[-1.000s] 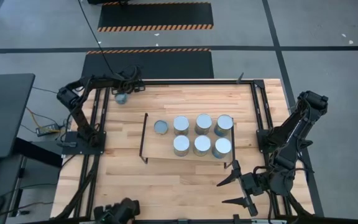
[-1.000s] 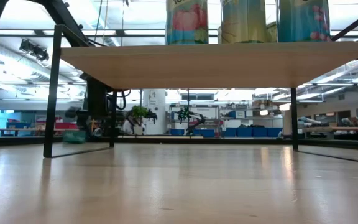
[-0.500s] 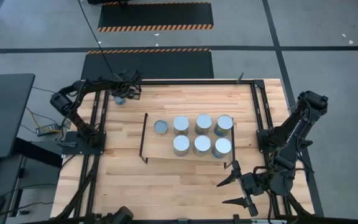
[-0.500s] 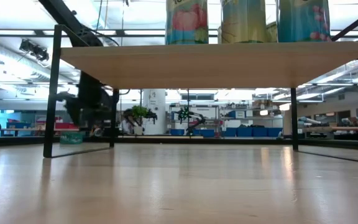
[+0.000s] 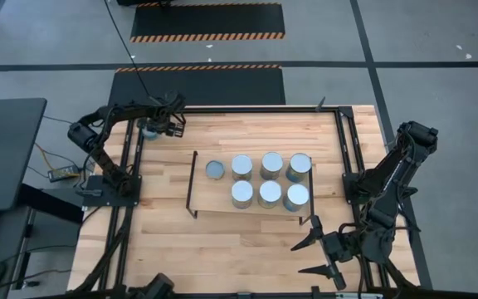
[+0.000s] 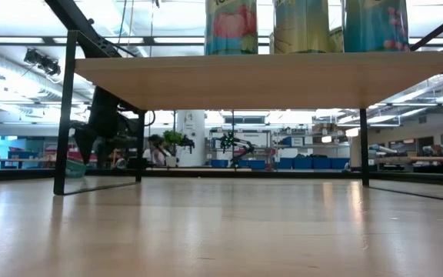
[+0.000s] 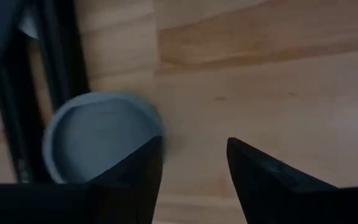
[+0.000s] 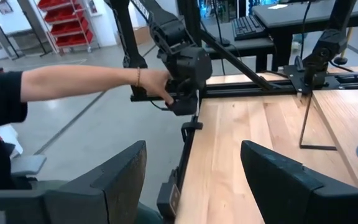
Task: Pick and place cans onto a shelf
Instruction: Put the canned tuna on the shelf
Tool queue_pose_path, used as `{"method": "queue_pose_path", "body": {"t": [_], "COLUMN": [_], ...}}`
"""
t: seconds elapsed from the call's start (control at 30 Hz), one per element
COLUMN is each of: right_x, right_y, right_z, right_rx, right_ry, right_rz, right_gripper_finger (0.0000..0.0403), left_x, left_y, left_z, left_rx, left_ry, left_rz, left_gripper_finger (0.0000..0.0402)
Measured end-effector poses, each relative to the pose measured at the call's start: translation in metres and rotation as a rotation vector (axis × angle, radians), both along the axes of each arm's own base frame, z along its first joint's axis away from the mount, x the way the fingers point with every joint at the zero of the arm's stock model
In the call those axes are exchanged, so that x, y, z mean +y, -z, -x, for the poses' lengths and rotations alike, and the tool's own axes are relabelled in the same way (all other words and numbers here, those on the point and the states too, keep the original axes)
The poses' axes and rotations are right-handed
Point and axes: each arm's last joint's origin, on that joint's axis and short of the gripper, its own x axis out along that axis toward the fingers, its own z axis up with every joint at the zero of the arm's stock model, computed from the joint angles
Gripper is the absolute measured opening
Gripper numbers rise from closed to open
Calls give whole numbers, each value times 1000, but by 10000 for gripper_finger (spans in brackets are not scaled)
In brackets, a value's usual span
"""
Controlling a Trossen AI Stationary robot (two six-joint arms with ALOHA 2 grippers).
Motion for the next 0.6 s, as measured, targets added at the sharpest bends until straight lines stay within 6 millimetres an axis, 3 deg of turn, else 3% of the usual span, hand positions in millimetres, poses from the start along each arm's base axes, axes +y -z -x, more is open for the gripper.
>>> {"method": "queue_pose_path", "body": {"t": [0.37, 0.6], "right_x": [-3, -4], "right_y": [2, 2], "right_z": [-3, -5], "right_rx": [11, 14], "right_ry": [15, 25], "right_rz": [16, 5], "right_gripper_finger": [268, 268], "left_x": [1, 9], "left_y": [-4, 8], "left_z": [4, 15], "left_rx": [55, 65], "left_ry": [60, 1], "left_rz": [-12, 30], "left_gripper_finger": [185, 155]}}
